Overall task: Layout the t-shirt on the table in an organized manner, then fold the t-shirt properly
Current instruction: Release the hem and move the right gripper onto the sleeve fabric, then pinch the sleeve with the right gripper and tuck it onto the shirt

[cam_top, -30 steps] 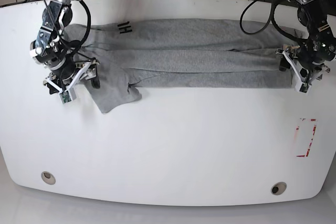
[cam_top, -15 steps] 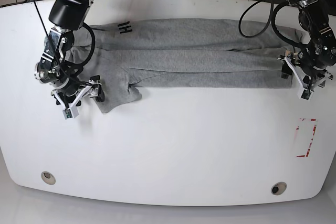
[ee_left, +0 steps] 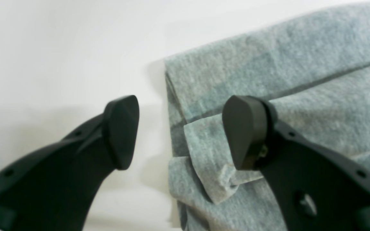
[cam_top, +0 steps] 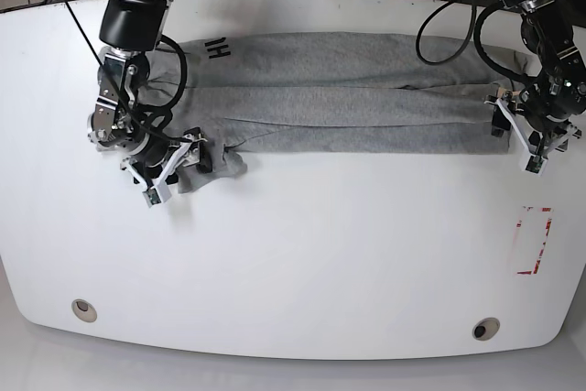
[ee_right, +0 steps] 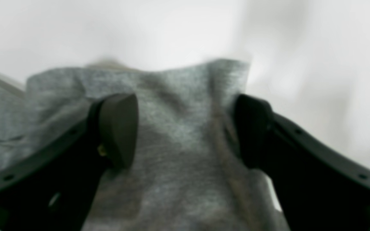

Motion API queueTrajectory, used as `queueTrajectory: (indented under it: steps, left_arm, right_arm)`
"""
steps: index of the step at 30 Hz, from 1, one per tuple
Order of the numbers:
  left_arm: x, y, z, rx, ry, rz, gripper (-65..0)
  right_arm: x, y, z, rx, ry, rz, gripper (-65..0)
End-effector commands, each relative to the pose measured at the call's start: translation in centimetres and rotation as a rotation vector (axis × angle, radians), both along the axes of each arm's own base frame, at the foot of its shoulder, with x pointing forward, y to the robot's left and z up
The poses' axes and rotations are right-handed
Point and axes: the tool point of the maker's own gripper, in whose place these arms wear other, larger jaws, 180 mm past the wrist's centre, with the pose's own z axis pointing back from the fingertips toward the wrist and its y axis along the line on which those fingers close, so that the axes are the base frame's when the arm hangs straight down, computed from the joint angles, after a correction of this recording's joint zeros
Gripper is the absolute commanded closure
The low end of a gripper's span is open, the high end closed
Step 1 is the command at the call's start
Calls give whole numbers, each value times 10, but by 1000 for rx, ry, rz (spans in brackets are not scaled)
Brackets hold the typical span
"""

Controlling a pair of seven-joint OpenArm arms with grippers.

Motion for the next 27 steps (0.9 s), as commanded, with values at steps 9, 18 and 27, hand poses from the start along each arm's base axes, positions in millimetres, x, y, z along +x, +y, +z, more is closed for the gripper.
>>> queueTrajectory:
  steps: [9,18,27]
  left_arm:
    - [4,17,16,13,-50,39,-414]
    - [3,17,15,13,-49,39,-414]
    - [4,15,14,12,-46,34,-414]
  right_arm:
    - [10,-2,12,-1,-33,-2,-174]
    - [21,-1,37,-18,-103,7,-6]
    - [11,8,93,-122,-177,60,0]
